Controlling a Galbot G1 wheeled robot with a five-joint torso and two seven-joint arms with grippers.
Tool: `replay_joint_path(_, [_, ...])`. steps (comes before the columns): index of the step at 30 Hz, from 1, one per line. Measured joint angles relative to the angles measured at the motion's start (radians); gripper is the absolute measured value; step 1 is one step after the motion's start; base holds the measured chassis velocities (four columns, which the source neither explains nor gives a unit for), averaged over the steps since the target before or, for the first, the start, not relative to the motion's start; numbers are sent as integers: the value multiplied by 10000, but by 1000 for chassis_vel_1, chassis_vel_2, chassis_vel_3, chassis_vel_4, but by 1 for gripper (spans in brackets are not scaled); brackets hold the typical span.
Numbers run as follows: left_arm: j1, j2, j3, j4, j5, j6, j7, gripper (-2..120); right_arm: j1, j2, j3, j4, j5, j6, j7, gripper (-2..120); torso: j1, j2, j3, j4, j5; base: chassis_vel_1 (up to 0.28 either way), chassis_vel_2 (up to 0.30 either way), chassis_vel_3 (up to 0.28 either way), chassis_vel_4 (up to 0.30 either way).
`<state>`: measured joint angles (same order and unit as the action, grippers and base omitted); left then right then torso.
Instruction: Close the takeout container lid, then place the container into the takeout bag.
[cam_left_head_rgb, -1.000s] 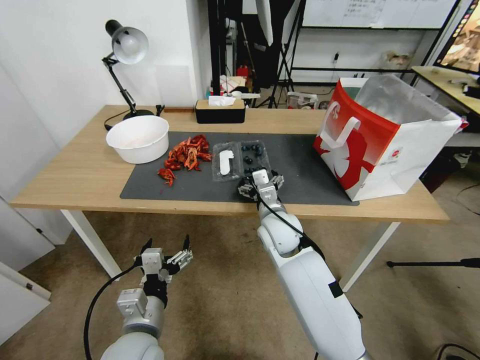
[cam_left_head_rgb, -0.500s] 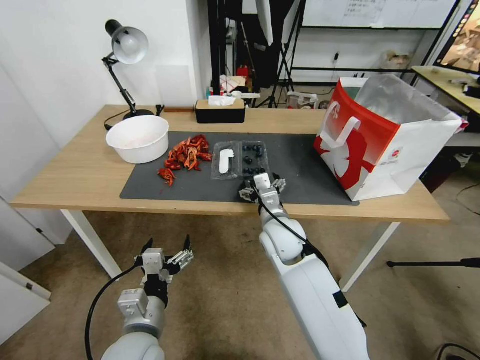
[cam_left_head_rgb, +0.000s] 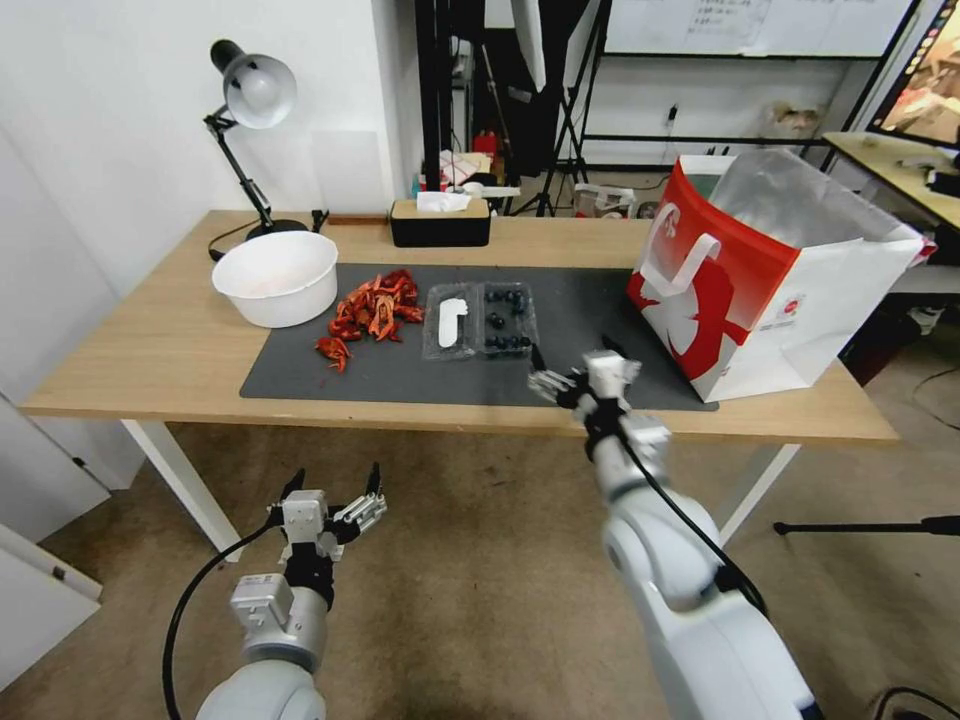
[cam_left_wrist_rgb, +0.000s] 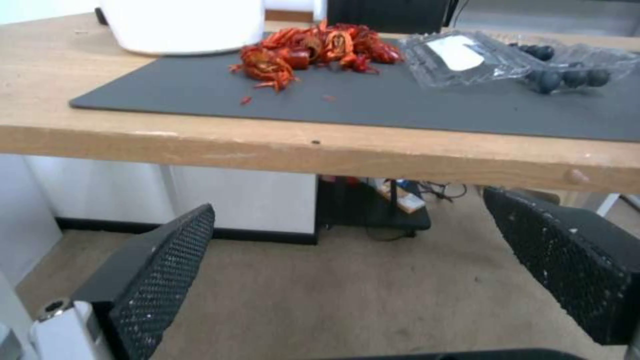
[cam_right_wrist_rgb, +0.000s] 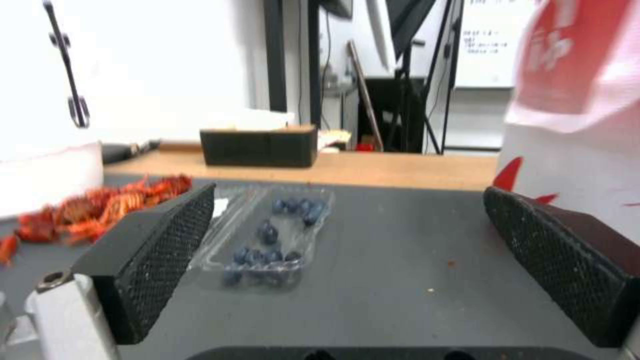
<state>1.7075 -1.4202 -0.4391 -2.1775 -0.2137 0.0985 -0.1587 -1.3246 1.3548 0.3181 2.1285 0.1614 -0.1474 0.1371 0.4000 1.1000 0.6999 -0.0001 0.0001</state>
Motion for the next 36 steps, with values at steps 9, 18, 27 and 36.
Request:
replay_joint_path(9, [-17,77,69,-27,-145,-32,51,100,-1118,95,884,-14,77,1772,-552,100,0,0,0,2,-2,0,0,0,0])
replay_joint_path(18, [-46,107,150,12,-203,-46,120,100,-2692,646,1078,-325,-508,3391,-1177,100,-1,0,0,0,-1,0,0,0,0])
replay_joint_path(27, [-63,127,180,28,-310,-45,130,100,-2737,764,926,-424,-796,3412,-1193,100,-1,0,1,2,-1,0,0,0,0])
replay_joint_path(36, [-1166,591,586,-656,-4460,1155,-898,100,-2975,744,901,-411,-857,3488,-1219,100,0,0,1,-1,-1,0,0,0,0])
